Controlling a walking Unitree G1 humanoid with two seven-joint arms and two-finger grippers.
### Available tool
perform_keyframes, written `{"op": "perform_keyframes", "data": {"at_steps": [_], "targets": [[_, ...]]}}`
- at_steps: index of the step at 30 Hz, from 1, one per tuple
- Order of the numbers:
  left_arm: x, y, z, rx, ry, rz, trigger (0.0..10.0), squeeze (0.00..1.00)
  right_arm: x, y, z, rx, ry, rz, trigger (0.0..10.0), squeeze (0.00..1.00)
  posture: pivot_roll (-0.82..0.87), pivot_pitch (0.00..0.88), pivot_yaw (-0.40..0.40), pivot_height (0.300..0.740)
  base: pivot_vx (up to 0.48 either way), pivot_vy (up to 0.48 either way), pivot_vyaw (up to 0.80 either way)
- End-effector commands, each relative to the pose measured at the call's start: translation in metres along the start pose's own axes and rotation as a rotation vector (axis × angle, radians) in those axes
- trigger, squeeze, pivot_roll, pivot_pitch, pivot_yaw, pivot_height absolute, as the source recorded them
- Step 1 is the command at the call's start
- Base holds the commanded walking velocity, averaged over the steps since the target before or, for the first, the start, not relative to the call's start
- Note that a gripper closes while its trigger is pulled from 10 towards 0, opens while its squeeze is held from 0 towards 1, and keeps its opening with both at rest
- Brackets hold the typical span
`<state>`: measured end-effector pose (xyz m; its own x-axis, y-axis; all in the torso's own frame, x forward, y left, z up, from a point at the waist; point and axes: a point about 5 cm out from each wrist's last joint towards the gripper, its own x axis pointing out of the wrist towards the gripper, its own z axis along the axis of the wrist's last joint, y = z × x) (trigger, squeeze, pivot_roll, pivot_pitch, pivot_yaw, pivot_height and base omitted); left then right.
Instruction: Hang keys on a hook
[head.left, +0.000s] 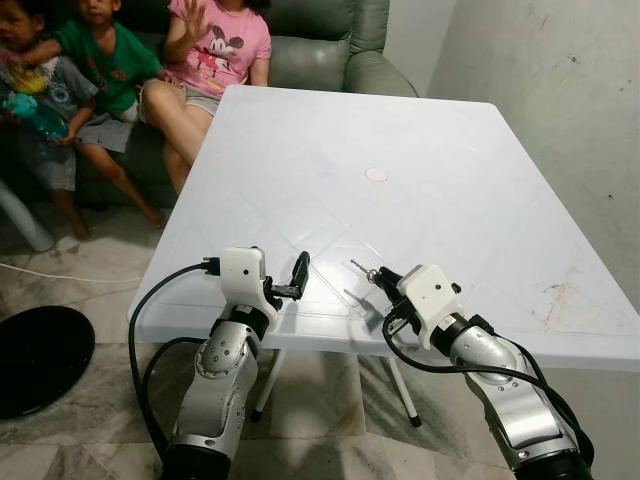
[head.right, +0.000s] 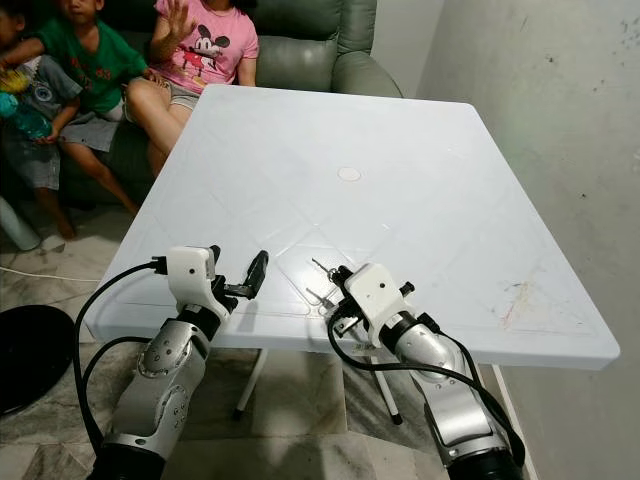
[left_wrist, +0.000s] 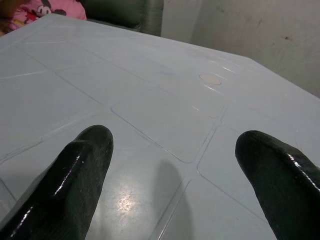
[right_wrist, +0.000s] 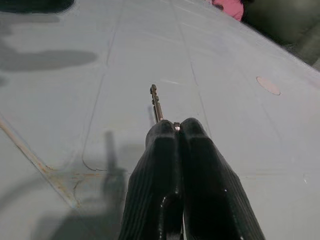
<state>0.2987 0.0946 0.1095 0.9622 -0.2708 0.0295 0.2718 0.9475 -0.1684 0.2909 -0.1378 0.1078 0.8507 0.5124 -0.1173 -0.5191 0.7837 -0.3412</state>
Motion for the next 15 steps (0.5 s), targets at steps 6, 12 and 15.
{"op": "perform_keyframes", "data": {"at_steps": [6, 12, 15], "targets": [[0.0026, -0.0033, 0.0005, -0.004, 0.004, -0.011, 10.0, 0.0, -0.0008, -0.0118, 0.0012, 0.059, 0.013, -0.113, 10.0, 0.0, 0.02, 0.059, -0.077, 0.732, 0.0, 0.0, 0.0], [0.0036, -0.0022, 0.0022, -0.004, -0.001, -0.009, 10.0, 0.0, -0.0042, -0.0134, 0.002, 0.103, -0.007, -0.105, 10.0, 1.0, 0.02, 0.054, -0.078, 0.732, 0.0, 0.0, 0.0], [0.0036, -0.0027, 0.002, 0.0, -0.002, -0.012, 10.0, 0.0, -0.0035, -0.0115, 0.0024, 0.12, -0.014, -0.078, 10.0, 1.0, 0.02, 0.054, -0.078, 0.732, 0.0, 0.0, 0.0]]}}
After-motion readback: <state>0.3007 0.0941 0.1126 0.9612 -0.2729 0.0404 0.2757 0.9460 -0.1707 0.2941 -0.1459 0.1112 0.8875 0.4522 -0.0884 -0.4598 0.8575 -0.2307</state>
